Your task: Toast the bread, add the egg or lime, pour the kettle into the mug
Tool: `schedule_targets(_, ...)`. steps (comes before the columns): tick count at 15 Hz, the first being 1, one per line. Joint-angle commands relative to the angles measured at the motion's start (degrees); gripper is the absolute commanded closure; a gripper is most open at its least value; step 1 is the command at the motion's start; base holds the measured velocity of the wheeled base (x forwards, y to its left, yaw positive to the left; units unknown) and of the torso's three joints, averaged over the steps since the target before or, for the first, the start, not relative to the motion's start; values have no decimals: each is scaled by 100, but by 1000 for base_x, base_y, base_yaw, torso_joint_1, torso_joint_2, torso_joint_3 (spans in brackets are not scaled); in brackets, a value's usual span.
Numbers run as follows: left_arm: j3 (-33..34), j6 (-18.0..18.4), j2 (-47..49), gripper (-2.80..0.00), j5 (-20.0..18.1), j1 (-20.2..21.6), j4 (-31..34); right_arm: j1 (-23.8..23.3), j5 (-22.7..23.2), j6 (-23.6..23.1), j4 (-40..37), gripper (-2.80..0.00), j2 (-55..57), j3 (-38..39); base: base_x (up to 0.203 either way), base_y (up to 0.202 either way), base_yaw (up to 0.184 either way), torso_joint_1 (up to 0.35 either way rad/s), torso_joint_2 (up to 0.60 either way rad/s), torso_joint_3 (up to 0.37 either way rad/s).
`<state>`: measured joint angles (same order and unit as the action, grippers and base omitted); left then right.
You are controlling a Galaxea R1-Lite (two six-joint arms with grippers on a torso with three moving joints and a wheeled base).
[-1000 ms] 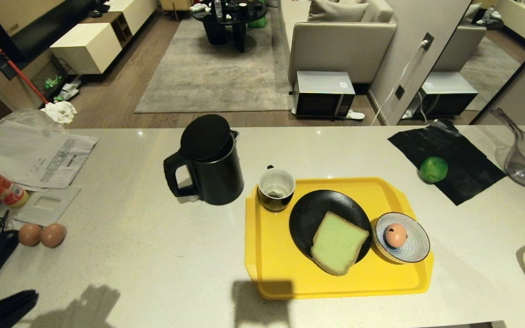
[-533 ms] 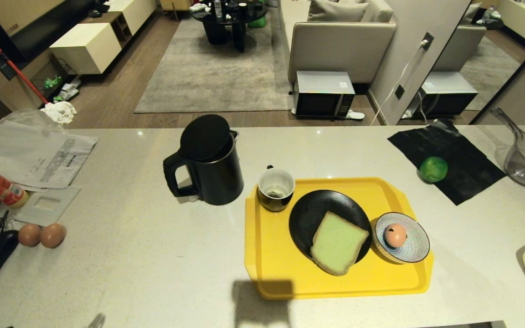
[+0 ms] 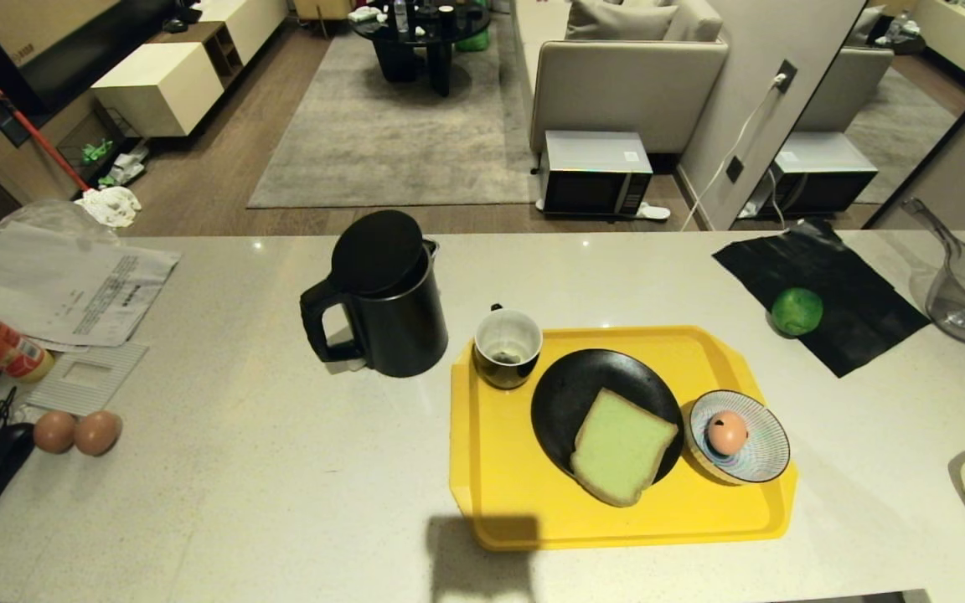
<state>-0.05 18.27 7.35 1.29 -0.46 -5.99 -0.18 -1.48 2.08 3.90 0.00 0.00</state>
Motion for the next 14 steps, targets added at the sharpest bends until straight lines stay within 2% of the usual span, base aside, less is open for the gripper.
schedule_targets(1,13,-126,-642,0,-52,34,248,1,-1,2,5,0,9,149,0,0,0,0,0,0)
schedule_targets(3,14,-443,-735,0,-76,55,291,1,-1,2,5,0,9,149,0,0,0,0,0,0)
schedule_targets(6,14,-536,-735,0,-76,55,308,1,-1,2,5,0,9,149,0,0,0,0,0,0)
schedule_targets(8,14,-906,-735,0,-68,55,291,1,-1,2,5,0,9,149,0,0,0,0,0,0)
schedule_targets(11,14,-1227,-735,0,-67,72,273,1,-1,2,5,0,9,149,0,0,0,0,0,0)
schedule_targets(14,5,-1121,-735,0,-219,81,600,1,-1,2,5,0,9,149,0,0,0,0,0,0)
